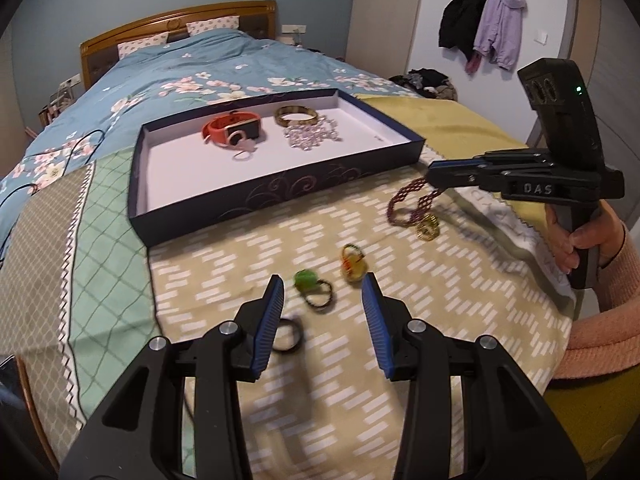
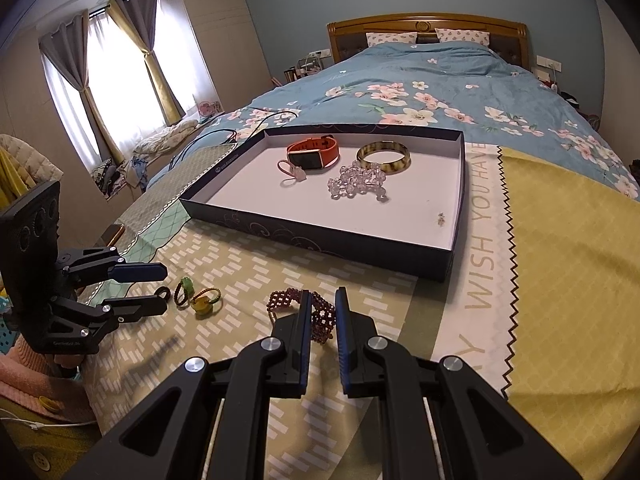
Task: Organize jewelry
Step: 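Lift the beaded bracelet with the right tool while the left tool grasps the black ring, then carry the beaded bracelet with the right tool while the left tool carries the black ring over the box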
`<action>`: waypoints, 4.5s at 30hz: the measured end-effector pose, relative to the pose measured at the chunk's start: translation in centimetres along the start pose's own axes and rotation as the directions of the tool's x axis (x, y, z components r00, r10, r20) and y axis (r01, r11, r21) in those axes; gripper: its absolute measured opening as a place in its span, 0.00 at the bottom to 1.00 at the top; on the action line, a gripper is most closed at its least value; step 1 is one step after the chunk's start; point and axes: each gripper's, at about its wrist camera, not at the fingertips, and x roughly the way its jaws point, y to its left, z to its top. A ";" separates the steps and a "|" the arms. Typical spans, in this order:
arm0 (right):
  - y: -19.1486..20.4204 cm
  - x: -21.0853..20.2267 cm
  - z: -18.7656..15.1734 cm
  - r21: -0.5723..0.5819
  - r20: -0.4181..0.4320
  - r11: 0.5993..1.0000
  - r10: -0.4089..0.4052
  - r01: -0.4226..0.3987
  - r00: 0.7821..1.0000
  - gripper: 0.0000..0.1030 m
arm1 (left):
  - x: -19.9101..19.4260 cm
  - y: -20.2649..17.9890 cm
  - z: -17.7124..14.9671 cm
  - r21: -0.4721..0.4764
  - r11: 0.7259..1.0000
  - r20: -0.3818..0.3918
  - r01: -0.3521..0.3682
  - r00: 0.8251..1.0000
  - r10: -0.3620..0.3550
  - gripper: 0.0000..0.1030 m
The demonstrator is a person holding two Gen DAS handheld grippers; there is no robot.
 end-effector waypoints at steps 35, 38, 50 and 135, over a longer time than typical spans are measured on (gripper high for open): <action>2.7 -1.5 3.7 -0.081 0.100 0.997 0.020 -0.012 0.995 0.10 | -2.4 0.7 1.5 -0.023 0.998 0.055 -0.058 0.997 0.059 0.22; 2.9 -1.8 4.3 -0.091 0.114 0.996 0.021 -0.011 0.993 0.10 | -2.4 0.6 2.3 -0.016 0.998 0.070 -0.057 0.996 0.058 0.22; 3.3 -1.9 6.5 -0.118 0.149 0.993 0.022 -0.005 0.989 0.10 | -1.9 1.8 5.2 -0.020 0.997 0.111 -0.070 0.991 0.072 0.22; -2.7 7.9 10.8 0.098 0.057 0.995 -0.015 0.009 0.998 0.10 | 10.6 5.9 12.6 -0.024 0.993 -0.057 -0.115 0.992 0.114 0.22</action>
